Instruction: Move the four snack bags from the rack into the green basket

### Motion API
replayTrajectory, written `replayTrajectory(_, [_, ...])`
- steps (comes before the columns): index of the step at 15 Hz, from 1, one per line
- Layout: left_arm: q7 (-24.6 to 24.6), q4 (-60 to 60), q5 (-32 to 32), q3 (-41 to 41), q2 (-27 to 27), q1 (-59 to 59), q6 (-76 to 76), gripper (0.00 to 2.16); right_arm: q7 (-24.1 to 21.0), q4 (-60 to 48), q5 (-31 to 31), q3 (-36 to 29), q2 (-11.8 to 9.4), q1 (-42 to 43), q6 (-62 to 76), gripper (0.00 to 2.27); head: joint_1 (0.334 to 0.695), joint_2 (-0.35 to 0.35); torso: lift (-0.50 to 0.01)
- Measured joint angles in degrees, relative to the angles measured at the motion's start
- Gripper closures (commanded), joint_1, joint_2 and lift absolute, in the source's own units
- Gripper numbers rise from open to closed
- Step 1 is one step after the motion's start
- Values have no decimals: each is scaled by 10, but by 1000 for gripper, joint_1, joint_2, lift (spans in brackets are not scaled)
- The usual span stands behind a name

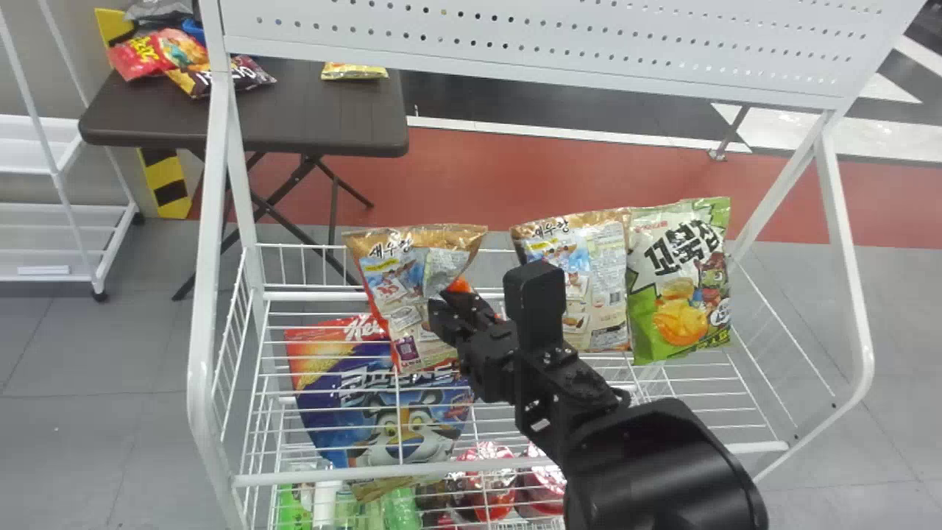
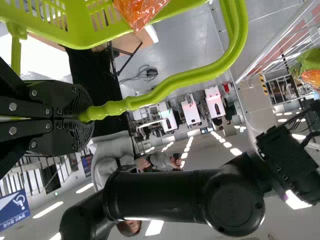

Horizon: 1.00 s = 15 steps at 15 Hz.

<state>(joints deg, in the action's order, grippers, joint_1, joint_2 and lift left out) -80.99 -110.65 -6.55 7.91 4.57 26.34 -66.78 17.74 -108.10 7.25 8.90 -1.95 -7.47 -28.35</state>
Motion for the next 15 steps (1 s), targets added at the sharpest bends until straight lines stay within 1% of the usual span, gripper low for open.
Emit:
replayTrajectory(2, [0, 0, 0, 0, 0, 0, 0, 1929, 5, -60, 4, -1, -4, -40, -12, 2074, 695, -214, 0])
replayTrajectory(5, [0, 0, -1, -6, 0, 1, 0, 1929, 24, -189, 11, -25, -10, -137, -29, 2074, 695, -251, 0])
replayTrajectory(6, [0, 0, -1, -8, 0, 1, 0, 1929, 40, -241, 7, -43, -12, -180, -42, 2074, 695, -272, 0])
replayTrajectory(7, [1, 0, -1, -11, -1, 1, 1, 1929, 55, -291, 2, -63, -12, -225, -58, 2074, 695, -323, 0])
replayTrajectory(8, [3, 0, -1, -12, -2, 0, 2, 1929, 70, -331, -7, -85, -12, -270, -73, 2071, 695, -349, 0])
replayTrajectory(9, [6, 0, -1, -13, -3, -1, 2, 1929, 82, -358, -16, -104, -12, -305, -80, 2074, 695, -350, 0])
replayTrajectory(12, [15, 0, 1, -17, -5, -2, 6, 1929, 119, -401, -66, -169, -10, -400, -117, 2074, 695, -350, 0])
replayTrajectory(14, [19, 0, 3, -20, -6, -3, 8, 1929, 145, -403, -106, -203, -11, -428, -182, 2071, 695, -350, 0])
replayTrajectory(15, [19, 0, 3, -23, -6, -4, 9, 1929, 150, -393, -117, -211, -12, -436, -210, 2074, 695, -350, 0])
